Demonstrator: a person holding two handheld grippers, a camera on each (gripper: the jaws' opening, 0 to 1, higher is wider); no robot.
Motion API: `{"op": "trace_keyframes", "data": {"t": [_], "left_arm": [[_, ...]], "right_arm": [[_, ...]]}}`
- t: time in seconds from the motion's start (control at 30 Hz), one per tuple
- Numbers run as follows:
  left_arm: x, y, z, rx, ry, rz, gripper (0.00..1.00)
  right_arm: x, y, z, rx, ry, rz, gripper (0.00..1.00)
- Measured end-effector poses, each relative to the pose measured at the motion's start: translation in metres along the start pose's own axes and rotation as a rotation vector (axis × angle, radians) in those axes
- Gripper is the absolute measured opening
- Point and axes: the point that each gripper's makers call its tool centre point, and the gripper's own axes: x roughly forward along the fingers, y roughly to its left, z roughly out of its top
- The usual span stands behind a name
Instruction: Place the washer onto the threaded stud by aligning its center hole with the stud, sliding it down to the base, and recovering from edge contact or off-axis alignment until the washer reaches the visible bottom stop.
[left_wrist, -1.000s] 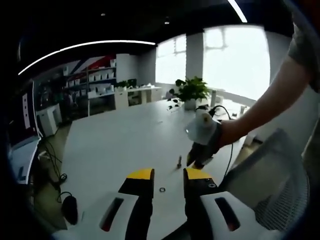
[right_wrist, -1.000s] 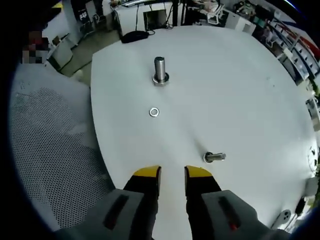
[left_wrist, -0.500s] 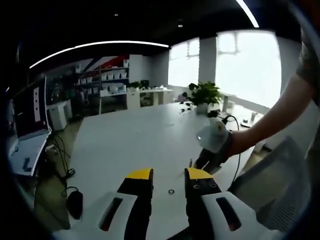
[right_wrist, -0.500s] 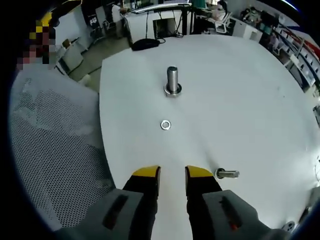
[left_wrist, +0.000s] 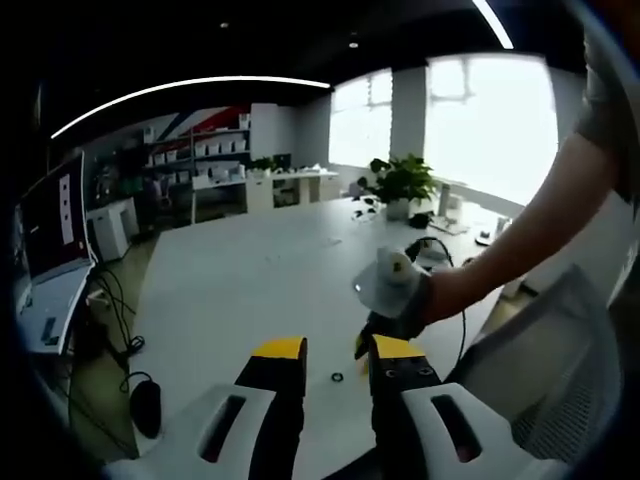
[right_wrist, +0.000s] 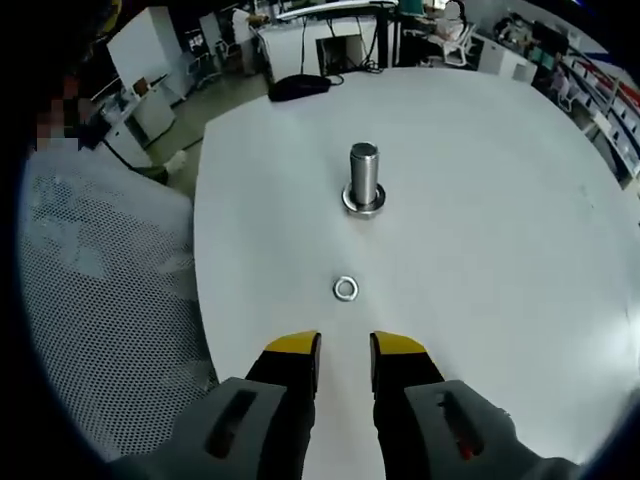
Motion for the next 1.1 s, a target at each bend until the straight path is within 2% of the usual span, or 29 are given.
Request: {"op": "trace_keyframes", "data": {"t": [0.2, 0.43, 0.73, 0.9, 1.1], "left_arm": [[0.001, -0.004, 0.000, 0.023, 0.003, -0.011, 0.21], [0.000, -0.005, 0.000, 0.008, -0.004, -0.032, 0.21], [0.000, -0.009, 0.003, 0.010, -0.020, -0.051, 0.21], [0.000, -0.007, 0.003, 0.014, -0.020, -0.040, 0.21], [0.000, -0.007, 0.001, 0.021, -0.012, -0.036, 0.21]], "right_arm": [[0.016, -0.001, 0.007, -0.024, 0.025, -0.002, 0.22], [0.022, -0.005, 0.012, -0.018, 0.033, 0.000, 0.21], [0.026, 0.003, 0.018, -0.138, 0.019, 0.032, 0.20], [0.026, -0.001, 0.018, -0.233, 0.032, 0.020, 0.16], [0.025, 0.000, 0.018, -0.221, 0.032, 0.029, 0.15]]}}
